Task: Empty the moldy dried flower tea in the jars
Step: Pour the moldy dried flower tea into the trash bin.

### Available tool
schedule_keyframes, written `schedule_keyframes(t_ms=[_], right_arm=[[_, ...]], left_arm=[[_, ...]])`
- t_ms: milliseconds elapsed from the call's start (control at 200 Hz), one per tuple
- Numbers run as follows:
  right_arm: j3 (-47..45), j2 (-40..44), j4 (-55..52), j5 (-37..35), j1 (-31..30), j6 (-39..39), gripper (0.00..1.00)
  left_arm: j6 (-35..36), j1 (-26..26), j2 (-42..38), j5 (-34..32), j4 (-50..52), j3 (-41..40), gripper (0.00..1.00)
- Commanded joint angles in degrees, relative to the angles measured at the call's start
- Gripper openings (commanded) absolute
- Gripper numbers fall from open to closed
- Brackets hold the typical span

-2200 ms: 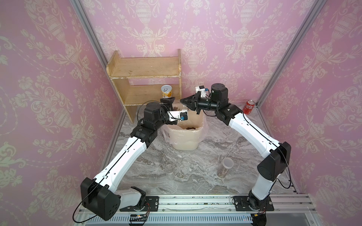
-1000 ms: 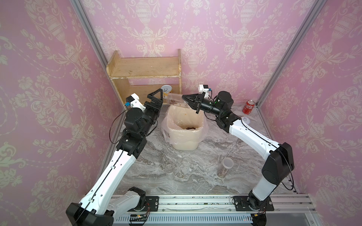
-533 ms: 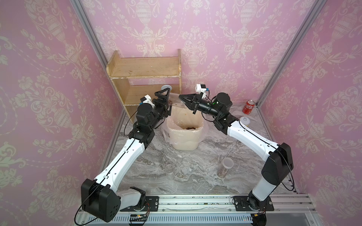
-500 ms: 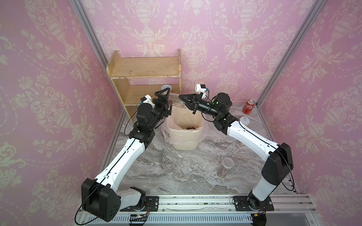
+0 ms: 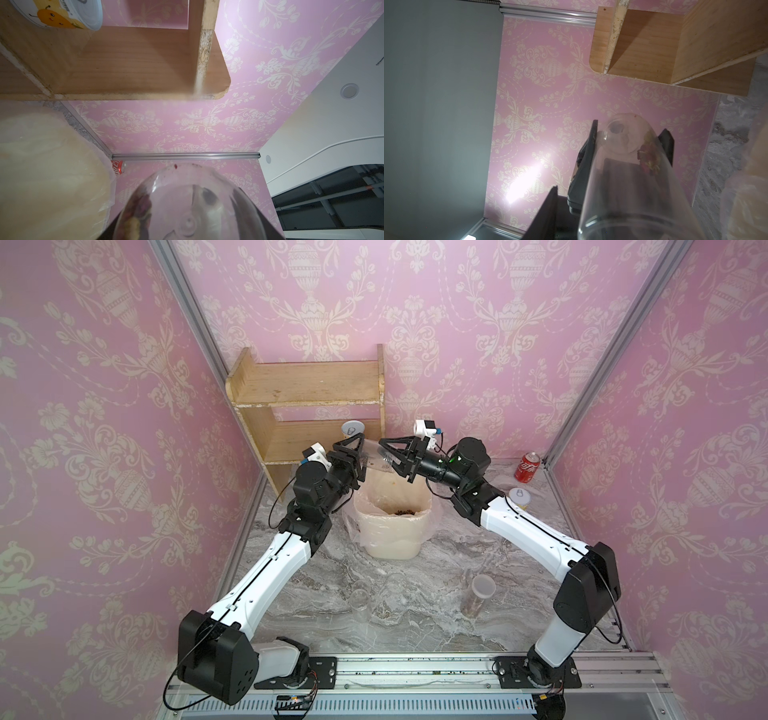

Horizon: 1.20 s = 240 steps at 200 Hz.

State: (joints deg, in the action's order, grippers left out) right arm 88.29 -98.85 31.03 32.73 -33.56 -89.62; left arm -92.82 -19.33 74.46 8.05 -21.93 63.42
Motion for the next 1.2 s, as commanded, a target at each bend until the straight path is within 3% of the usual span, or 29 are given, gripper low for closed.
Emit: schedule_keyframes(t_ms=[0, 290, 615, 906, 1196], right_arm=[[-1.6, 0.7, 0.2, -0.6, 1.6, 1.7, 0.48], [-7.0, 7.6, -7.4, -0.2, 6.8, 7.8, 0.60], [-8.0, 16.0, -32.0, -1.8, 9.7, 27.1, 0.80], [-8.3, 21.5, -48.4, -6.0, 9.8, 41.7, 0.97], [-14.4, 26.7, -55.8, -14.1, 9.8, 50.9, 1.00]], left_arm=[[6.1, 0.0, -0.8, -1.6, 0.2, -0.1, 0.38], [22.2, 0.5, -1.4, -2.2, 9.1, 4.5, 0.34], [47.2, -0.6, 1.3, -4.4, 26.6, 13.7, 0.31], [65.1, -5.7, 4.7, -13.6, 30.6, 16.3, 0.29], [89.6, -14.1, 7.1, -26.3, 26.4, 15.9, 0.30]])
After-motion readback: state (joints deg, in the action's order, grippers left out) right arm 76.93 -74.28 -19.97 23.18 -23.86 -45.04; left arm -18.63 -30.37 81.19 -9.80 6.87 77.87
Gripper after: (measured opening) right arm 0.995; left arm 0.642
